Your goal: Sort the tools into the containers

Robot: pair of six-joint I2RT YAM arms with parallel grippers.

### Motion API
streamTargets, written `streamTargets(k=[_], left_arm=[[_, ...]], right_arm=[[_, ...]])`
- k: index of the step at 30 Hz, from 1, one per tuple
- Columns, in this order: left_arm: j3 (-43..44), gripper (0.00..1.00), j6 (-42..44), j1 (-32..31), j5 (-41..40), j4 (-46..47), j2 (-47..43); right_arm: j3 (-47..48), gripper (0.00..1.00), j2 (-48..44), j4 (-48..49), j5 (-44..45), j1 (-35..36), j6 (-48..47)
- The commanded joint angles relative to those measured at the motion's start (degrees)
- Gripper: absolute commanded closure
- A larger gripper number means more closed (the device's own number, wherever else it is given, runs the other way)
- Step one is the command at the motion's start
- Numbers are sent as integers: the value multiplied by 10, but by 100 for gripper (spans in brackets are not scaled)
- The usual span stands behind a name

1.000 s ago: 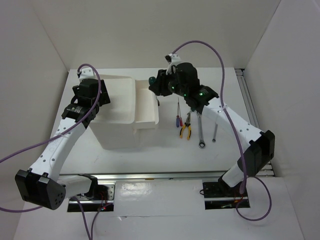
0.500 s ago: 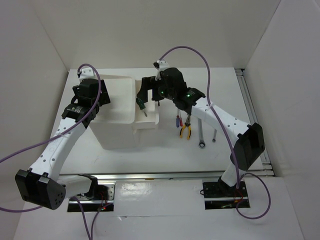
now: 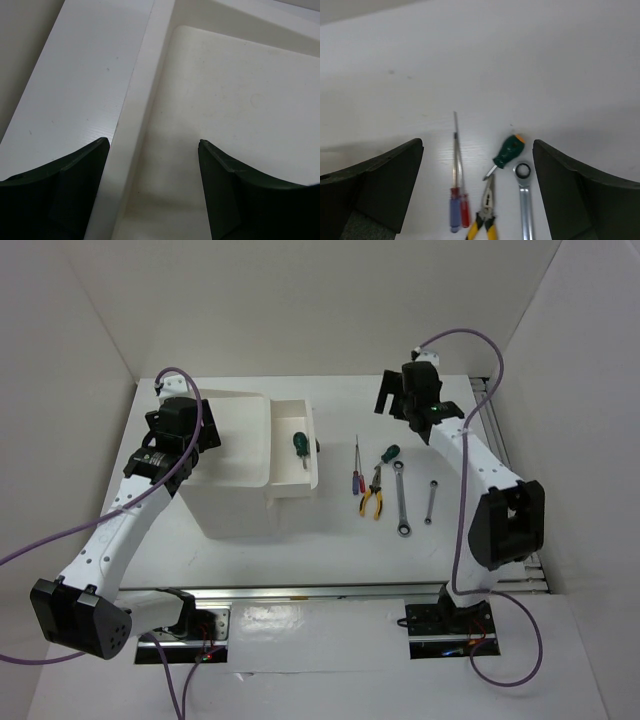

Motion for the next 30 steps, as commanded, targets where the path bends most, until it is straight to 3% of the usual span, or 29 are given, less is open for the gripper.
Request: streamTargets(k=[1, 15, 30], left_arm=[[-25, 17, -15, -22, 68, -85, 24], [-25, 17, -15, -22, 68, -85, 24], [-25, 17, -15, -22, 68, -85, 24]], right_arm=[[-38, 4, 63, -36, -6, -18, 12], [-64, 12, 171, 23, -61, -42, 34], [-25, 23, 225, 31, -71, -42, 33]])
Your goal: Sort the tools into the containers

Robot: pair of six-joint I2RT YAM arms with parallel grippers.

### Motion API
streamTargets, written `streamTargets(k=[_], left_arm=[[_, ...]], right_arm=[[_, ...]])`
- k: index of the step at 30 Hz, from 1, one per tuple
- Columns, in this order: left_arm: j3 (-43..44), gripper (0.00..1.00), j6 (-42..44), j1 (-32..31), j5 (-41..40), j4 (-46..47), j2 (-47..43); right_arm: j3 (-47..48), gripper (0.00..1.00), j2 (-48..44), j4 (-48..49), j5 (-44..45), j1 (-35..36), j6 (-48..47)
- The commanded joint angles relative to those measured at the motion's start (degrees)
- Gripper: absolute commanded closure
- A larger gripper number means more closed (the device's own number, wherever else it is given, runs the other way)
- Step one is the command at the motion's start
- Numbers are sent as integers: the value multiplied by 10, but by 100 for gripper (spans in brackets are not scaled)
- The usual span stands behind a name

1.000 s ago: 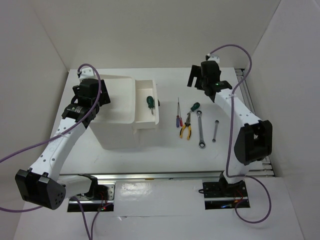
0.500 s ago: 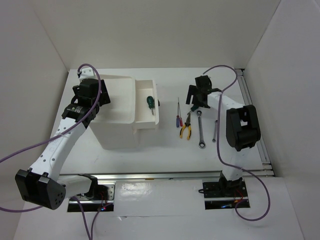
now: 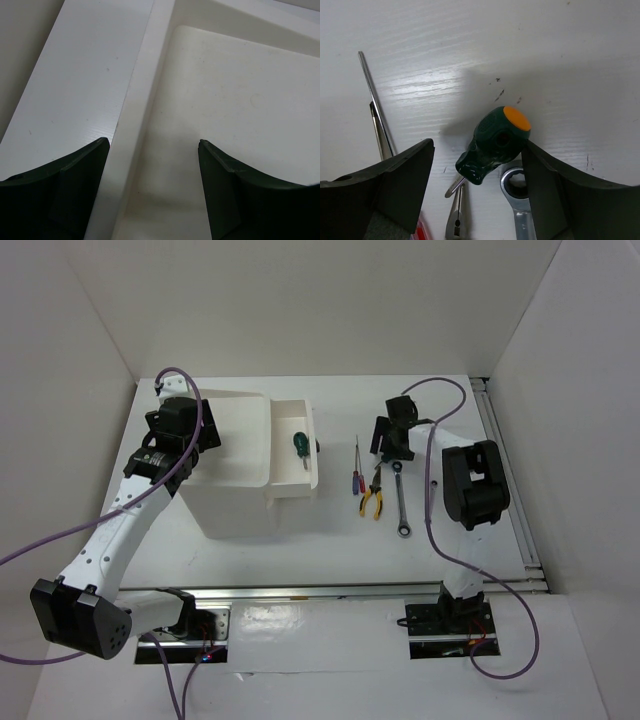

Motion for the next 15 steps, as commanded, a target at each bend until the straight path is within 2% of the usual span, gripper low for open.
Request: streamTargets(k=[1, 5, 7, 15], left_arm=[[-25, 17, -14, -22, 68, -85, 24], [-25, 17, -14, -22, 68, -85, 24], [-25, 17, -14, -22, 68, -85, 24], [-25, 17, -14, -22, 68, -85, 24]], right_arm=[[31, 23, 6, 13, -5, -2, -1], [71, 24, 29, -13, -5, -2, -13], [83, 28, 41, -20, 0, -2, -14], [65, 36, 58, -15, 0, -2, -14]])
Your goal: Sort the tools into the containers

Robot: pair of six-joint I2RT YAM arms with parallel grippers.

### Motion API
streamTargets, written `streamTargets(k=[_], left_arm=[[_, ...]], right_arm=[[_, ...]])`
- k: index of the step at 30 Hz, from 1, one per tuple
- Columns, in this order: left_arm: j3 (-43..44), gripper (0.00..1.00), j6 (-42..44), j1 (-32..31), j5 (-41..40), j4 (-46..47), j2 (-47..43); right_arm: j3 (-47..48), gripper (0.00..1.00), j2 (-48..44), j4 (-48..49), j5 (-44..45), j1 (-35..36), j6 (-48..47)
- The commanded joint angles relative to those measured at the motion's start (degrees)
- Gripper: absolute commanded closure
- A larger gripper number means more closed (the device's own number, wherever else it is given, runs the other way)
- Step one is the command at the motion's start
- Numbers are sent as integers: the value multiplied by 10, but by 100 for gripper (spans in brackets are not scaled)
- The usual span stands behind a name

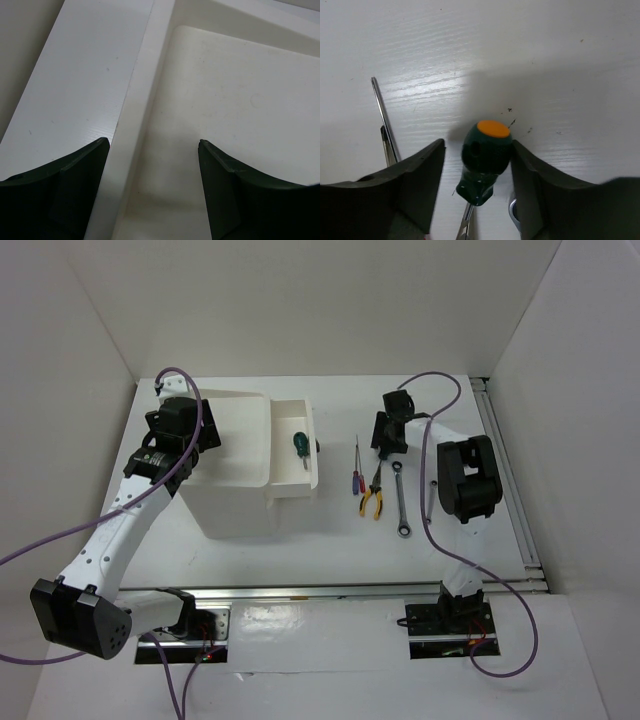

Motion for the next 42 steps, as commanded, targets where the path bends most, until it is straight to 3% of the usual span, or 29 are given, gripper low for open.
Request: streamTargets(k=[1, 4, 5, 9, 13, 16, 20, 24, 29, 38, 41, 42], left_arm=[[-25, 17, -14, -22, 68, -85, 24], [-25, 17, -14, -22, 68, -85, 24], [-25, 17, -14, -22, 68, -85, 24], [-25, 17, -14, -22, 68, -85, 24], [-25, 17, -14, -22, 73, -85, 24], [-25, 17, -14, -22, 73, -85, 24], [-25, 17, -14, -22, 73, -85, 24], [-25, 17, -14, -22, 73, -85, 24], [-25, 17, -14, -22, 73, -85, 24], [-30, 17, -14, -22, 73, -85, 29], [-30, 17, -14, -22, 73, -85, 29], [-30, 17, -14, -22, 73, -85, 29]], right_arm=[[2, 41, 13, -5, 5, -2, -3], [2, 69, 19, -16, 0, -2, -8], [7, 82, 19, -16, 0, -2, -8], [14, 94, -13, -28, 5, 4, -8], [11, 95, -115, 7, -4, 9, 4], [-32, 95, -183, 74, -45, 1, 30], [-14, 97, -247, 81, -103, 1, 35], [-8, 97, -290, 112, -229, 14, 61], [-2, 97, -301, 141, -291, 79, 84], [11, 97, -260, 152, -251, 183, 92], [25, 91, -243, 146, -236, 200, 87], [25, 81, -243, 146, -236, 207, 87]])
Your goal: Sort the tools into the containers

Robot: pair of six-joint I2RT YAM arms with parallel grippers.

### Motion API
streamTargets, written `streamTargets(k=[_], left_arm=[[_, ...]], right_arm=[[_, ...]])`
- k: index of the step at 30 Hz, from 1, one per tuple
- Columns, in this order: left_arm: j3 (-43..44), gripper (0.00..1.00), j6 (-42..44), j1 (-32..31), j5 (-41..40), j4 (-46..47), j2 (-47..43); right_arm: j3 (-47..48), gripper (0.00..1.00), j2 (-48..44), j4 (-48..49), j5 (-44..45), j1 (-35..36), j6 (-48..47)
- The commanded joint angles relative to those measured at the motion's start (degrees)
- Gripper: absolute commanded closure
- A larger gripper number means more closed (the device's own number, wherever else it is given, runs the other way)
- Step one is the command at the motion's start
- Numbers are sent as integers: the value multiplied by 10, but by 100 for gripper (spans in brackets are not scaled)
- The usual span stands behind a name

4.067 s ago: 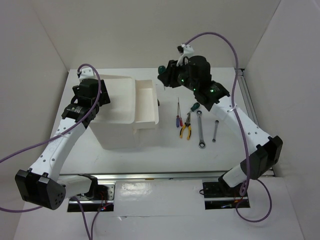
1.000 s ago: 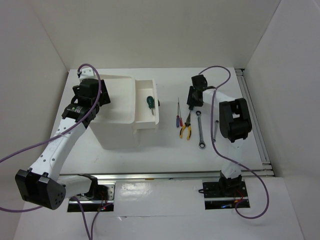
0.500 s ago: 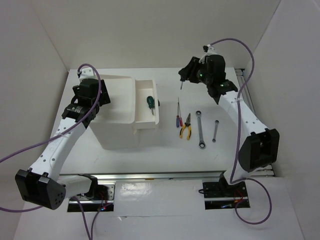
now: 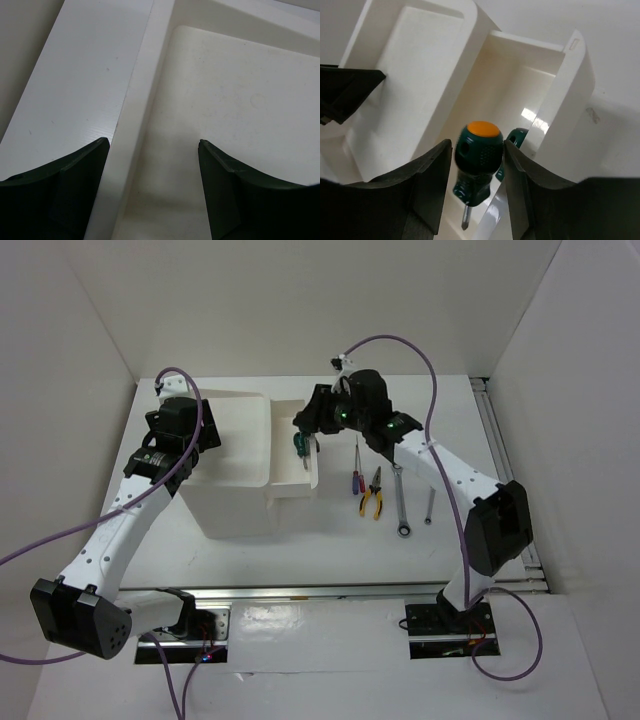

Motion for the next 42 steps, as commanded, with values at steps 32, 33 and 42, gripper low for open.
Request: streamTargets(k=[32, 33, 42], left_arm=[[-30, 17, -14, -22, 73, -85, 28], [-30, 17, -14, -22, 73, -85, 28], [-30, 17, -14, -22, 78, -85, 33]], right_arm=[[78, 100, 54, -107, 222, 92, -110], [93, 100, 63, -116, 222, 105, -96], [67, 100, 64, -107, 247, 145, -37]])
